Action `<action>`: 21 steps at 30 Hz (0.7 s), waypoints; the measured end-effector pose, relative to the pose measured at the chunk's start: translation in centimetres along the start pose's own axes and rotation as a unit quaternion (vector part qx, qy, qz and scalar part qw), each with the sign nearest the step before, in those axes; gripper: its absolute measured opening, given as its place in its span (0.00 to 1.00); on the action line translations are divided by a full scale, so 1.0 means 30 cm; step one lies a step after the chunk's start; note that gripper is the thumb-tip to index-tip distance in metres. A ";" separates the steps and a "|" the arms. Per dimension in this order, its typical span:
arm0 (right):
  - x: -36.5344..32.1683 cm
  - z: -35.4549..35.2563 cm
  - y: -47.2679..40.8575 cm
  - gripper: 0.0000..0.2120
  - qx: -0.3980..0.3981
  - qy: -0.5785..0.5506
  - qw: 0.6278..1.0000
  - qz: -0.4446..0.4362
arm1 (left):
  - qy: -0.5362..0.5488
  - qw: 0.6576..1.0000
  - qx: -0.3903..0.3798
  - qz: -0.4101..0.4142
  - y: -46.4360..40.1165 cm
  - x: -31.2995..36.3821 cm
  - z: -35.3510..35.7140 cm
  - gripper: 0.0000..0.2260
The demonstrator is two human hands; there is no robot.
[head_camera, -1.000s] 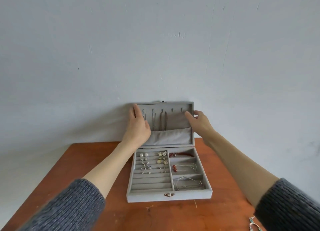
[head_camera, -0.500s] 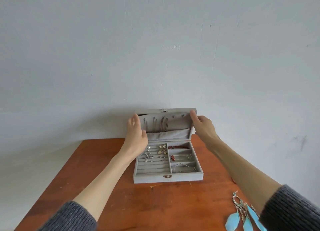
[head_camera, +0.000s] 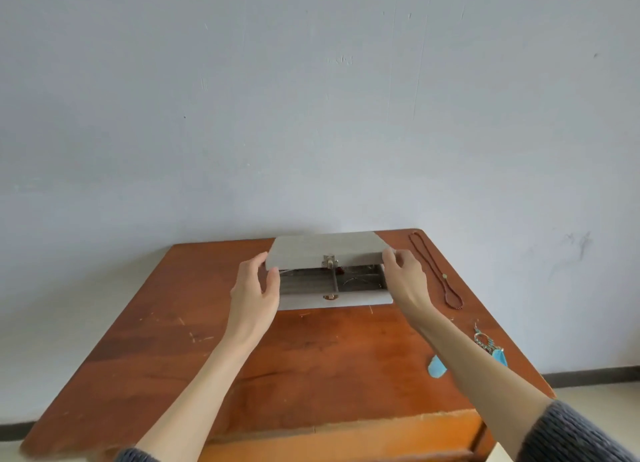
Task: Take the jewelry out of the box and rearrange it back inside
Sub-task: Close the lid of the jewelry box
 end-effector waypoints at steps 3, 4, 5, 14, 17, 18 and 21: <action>0.046 0.017 0.030 0.13 -0.003 0.017 1.000 0.008 | -0.020 0.999 -0.019 -0.021 0.036 -0.035 0.008 0.17; 0.060 0.022 0.035 0.13 -0.004 0.026 1.000 0.009 | -0.030 0.999 -0.027 -0.026 0.045 -0.047 0.011 0.18; 0.070 0.026 0.038 0.13 -0.005 0.036 0.999 0.010 | -0.045 0.998 -0.035 -0.030 0.052 -0.055 0.013 0.18; -0.002 0.078 0.073 0.14 -0.030 0.261 0.943 -0.203 | -0.297 0.917 -0.180 0.197 0.061 0.050 0.160 0.22; 0.017 0.127 0.101 0.21 -0.074 0.372 0.883 -0.278 | -0.293 0.897 -0.229 0.238 0.094 0.045 0.217 0.24; 0.022 0.125 0.102 0.22 -0.074 0.380 0.876 -0.287 | -0.294 0.895 -0.224 0.249 0.096 0.037 0.217 0.23; 0.007 0.115 0.106 0.21 -0.057 0.378 0.870 -0.312 | -0.303 0.884 -0.224 0.276 0.115 0.021 0.209 0.20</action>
Point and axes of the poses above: each hand's wrist, its own y-axis away from the middle knuckle, its own z-axis out of the palm, x = y × z, the point moved 7 cm from there along -y, towards the middle knuckle, and after that the axes turned 4 degrees about y, right-handed, at the moved point
